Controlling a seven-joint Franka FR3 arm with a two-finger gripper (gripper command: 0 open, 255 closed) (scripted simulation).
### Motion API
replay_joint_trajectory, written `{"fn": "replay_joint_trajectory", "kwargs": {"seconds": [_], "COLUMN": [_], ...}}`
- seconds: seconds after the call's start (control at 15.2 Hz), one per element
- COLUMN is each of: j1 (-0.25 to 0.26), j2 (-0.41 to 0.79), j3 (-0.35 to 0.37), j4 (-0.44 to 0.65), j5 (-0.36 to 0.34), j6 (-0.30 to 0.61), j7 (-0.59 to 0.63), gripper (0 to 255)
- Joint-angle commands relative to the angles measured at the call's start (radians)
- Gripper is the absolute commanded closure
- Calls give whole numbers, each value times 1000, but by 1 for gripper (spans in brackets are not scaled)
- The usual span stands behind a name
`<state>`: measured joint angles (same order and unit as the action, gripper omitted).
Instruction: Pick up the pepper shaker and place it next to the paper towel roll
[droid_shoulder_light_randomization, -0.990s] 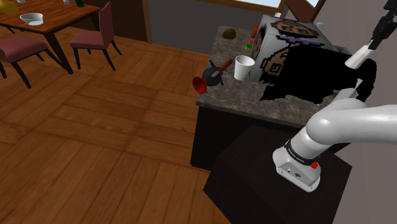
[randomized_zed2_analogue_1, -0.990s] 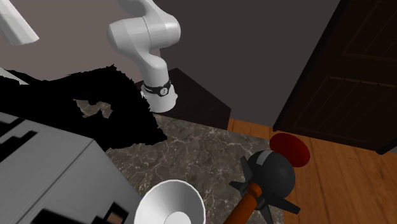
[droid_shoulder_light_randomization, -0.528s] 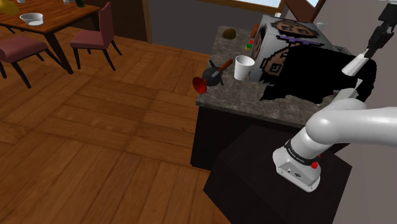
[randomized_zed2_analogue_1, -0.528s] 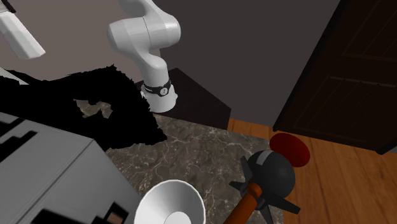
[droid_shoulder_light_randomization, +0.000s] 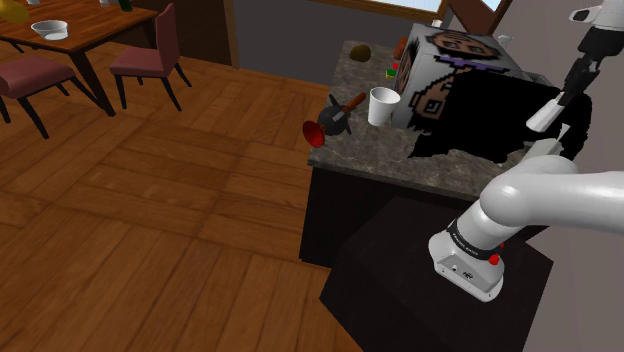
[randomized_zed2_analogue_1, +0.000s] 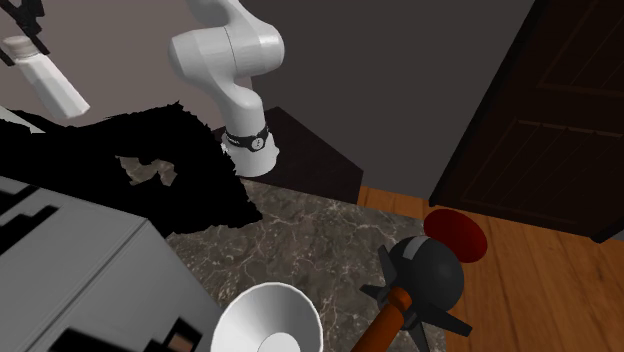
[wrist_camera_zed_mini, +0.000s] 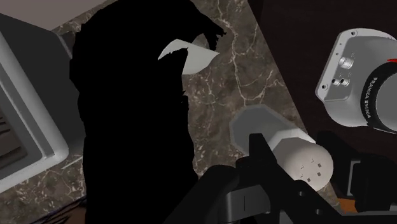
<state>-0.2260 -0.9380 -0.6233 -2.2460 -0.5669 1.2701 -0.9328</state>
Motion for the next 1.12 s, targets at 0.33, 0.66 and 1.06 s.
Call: {"fn": "replay_joint_trajectory", "kwargs": {"seconds": [0.33, 0.66, 1.06], "j1": [-15, -24, -35], "j2": [-35, -52, -67], "j3": [-34, -63, -104], "j4": [-102, -169, -245], "j5": [-32, -58, -94], "j6": [70, 121, 185], "j7": [17, 28, 42], "gripper": [255, 255, 255]}}
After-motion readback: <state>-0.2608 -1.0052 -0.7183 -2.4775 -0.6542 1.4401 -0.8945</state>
